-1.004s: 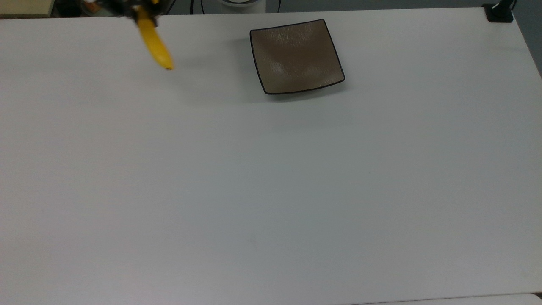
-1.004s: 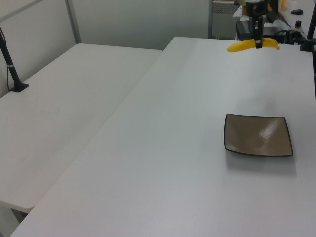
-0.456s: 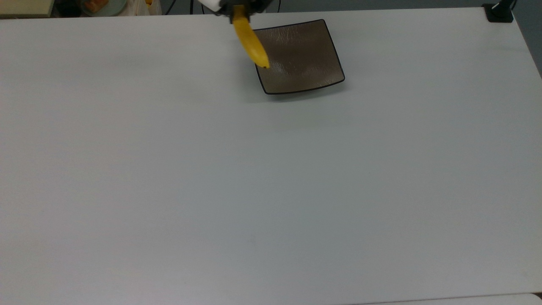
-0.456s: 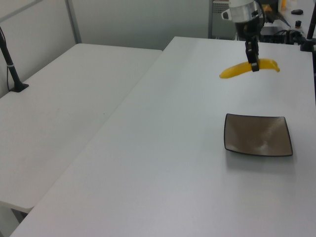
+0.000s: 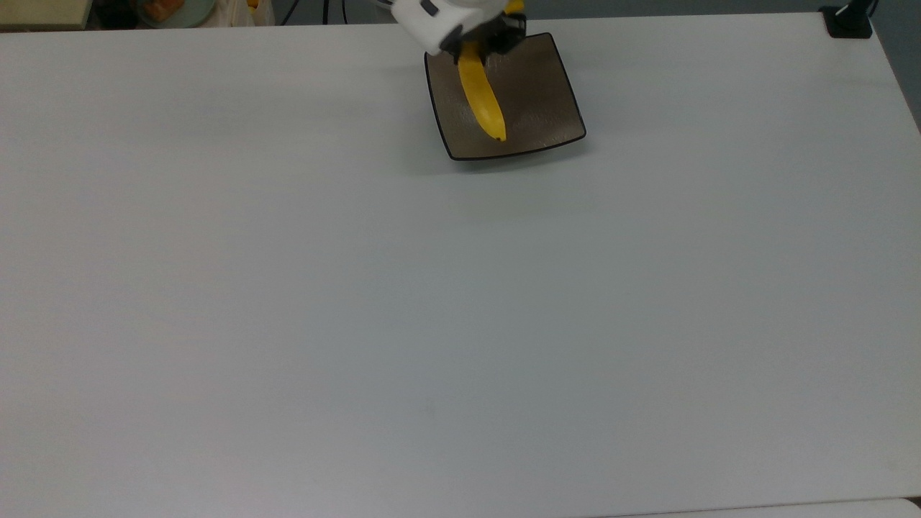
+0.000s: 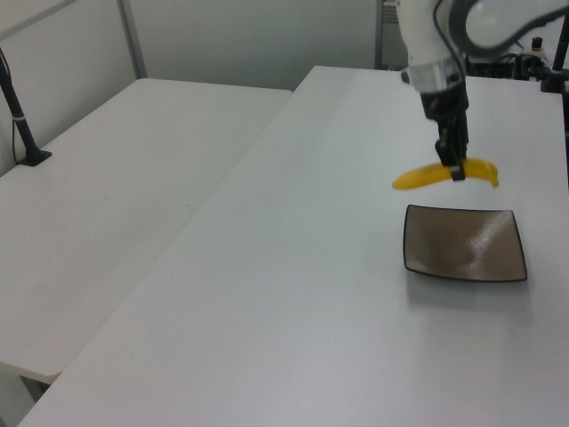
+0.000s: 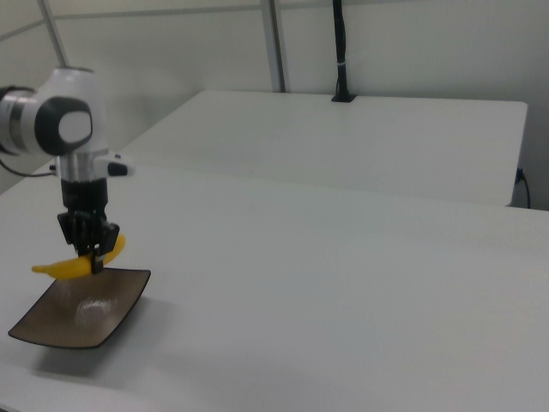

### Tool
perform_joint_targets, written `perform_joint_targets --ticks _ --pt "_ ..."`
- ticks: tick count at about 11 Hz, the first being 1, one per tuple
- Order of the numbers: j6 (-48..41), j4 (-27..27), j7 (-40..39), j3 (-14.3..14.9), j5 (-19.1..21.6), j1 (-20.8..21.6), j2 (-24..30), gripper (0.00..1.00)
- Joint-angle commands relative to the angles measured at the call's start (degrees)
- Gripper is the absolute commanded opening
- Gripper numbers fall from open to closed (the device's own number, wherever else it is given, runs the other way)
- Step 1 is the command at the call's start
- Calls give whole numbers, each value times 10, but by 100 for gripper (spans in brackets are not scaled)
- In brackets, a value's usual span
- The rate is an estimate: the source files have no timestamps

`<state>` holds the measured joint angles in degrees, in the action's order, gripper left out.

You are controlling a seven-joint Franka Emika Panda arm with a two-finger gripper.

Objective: Bananas placed on a ceramic plate
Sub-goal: 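Lower the banana onto the plate and open the gripper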

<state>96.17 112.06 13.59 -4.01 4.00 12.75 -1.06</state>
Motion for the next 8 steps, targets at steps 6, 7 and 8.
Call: perform_joint_targets --ticks 6,7,8 --pt "129 127 78 -31 1 -2 11 14" --pt "125 127 79 -32 1 -3 11 31" --pt "123 127 79 -32 1 -4 12 59"
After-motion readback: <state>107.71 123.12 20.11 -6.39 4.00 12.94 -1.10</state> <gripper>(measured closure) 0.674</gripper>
